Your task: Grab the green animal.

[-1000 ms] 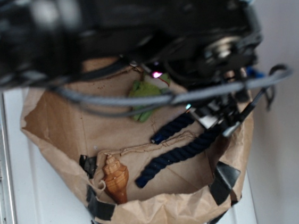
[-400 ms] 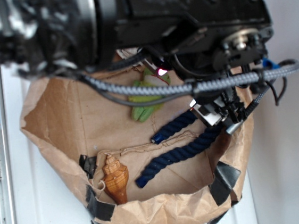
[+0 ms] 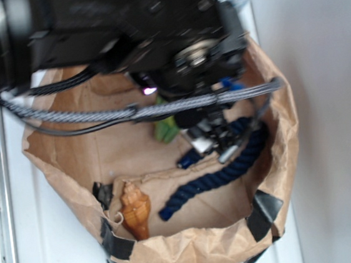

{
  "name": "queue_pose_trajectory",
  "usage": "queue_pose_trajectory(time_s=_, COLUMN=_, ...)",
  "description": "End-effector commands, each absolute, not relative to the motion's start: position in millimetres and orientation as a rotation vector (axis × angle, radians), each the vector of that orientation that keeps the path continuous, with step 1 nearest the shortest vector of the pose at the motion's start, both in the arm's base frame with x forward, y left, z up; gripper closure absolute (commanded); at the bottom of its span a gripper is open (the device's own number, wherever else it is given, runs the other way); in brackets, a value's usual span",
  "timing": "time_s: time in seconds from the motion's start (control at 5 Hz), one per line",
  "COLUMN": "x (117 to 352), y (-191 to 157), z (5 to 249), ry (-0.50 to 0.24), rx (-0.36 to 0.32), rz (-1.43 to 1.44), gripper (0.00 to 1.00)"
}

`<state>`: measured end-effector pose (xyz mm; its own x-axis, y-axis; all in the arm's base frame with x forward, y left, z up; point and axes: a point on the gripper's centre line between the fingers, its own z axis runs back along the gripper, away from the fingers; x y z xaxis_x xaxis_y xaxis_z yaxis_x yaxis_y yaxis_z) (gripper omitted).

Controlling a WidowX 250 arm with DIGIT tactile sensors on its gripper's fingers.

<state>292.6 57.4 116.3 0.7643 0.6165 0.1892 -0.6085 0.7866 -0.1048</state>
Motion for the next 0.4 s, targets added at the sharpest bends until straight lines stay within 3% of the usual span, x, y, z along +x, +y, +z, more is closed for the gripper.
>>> queue_pose_trajectory(time_s=0.0, x=301.5, y=54.8, z=92.0, ry=-0.298, rx=-0.048, rz=0.63, gripper=0.0)
queue_pose_trajectory(time_s=0.2, x=319.3, y=50.0, z=72.1, ry=-0.319, rx=-0.017, rz=0.65, gripper=0.0)
